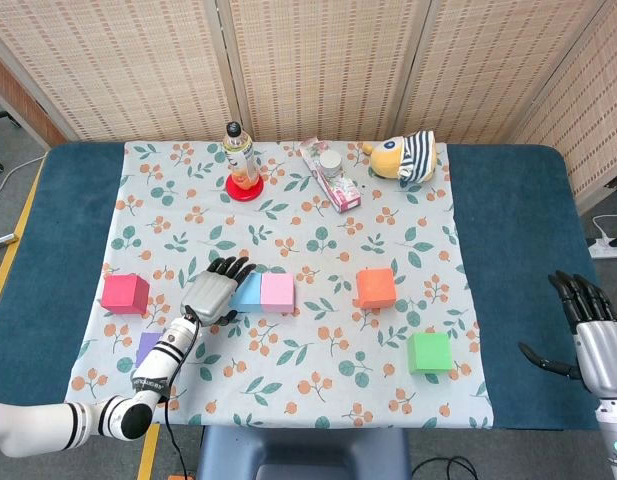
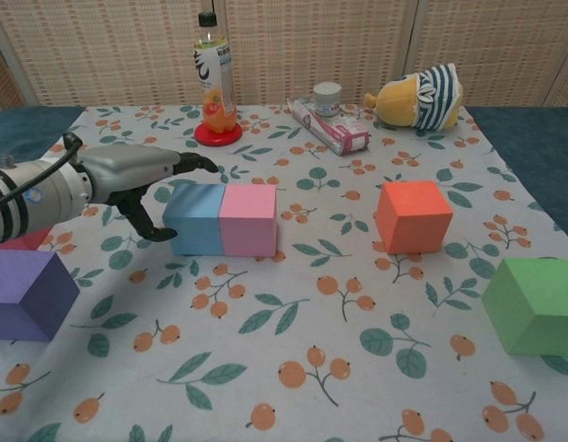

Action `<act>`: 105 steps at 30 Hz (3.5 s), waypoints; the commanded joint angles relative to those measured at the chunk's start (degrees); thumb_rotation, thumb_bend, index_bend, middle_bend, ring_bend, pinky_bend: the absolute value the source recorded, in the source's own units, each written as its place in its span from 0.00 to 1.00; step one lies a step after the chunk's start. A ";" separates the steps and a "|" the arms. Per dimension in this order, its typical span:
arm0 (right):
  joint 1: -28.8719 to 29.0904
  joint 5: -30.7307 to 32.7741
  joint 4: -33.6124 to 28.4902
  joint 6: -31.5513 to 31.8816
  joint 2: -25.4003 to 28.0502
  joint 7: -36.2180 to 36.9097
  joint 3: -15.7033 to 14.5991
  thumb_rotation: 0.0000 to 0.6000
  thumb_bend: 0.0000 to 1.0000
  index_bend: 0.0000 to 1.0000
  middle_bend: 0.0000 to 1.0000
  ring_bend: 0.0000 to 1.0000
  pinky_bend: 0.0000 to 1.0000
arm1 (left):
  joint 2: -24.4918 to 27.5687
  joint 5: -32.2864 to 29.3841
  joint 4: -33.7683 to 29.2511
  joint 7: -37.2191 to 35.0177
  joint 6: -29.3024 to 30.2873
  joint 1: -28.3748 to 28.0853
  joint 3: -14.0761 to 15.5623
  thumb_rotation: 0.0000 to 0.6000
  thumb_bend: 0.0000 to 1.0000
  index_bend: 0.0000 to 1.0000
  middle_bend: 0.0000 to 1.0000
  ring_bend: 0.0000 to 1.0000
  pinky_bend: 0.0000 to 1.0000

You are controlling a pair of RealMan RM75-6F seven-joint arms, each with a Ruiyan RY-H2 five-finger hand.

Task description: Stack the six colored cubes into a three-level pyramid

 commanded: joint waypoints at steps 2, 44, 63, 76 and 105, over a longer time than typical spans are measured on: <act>1.58 -0.67 -0.43 -2.18 0.61 1.75 -0.03 0.67 0.00 0.00 0.06 0.00 0.11 | 3.79 3.11 -4.85 -1.13 3.78 2.25 0.47 1.00 0.34 0.00 0.00 0.00 0.08; 9.14 -1.83 -10.04 -8.87 4.88 -1.04 -0.48 0.74 0.09 0.00 0.13 0.00 0.11 | 16.91 7.65 10.37 -22.36 -4.21 15.76 4.42 1.00 0.34 0.00 0.00 0.00 0.06; 8.56 -1.76 -10.03 -7.82 4.73 -0.83 -0.57 0.74 0.09 0.00 0.13 0.00 0.11 | 14.94 8.39 13.62 -24.04 -6.96 15.75 3.39 1.00 0.35 0.02 0.09 0.07 0.08; 8.35 -1.32 -9.81 -7.69 4.46 -0.54 -0.53 0.74 0.09 0.00 0.13 0.00 0.11 | 12.90 7.49 17.33 -24.16 -7.34 15.24 1.58 1.00 0.35 0.22 0.33 0.28 0.14; 7.34 -1.69 -6.82 -6.47 4.02 2.98 -1.09 0.74 0.09 0.00 0.13 0.00 0.11 | 8.14 -1.56 -1.99 -5.24 1.37 8.89 -3.35 1.00 0.35 0.20 0.36 0.33 0.17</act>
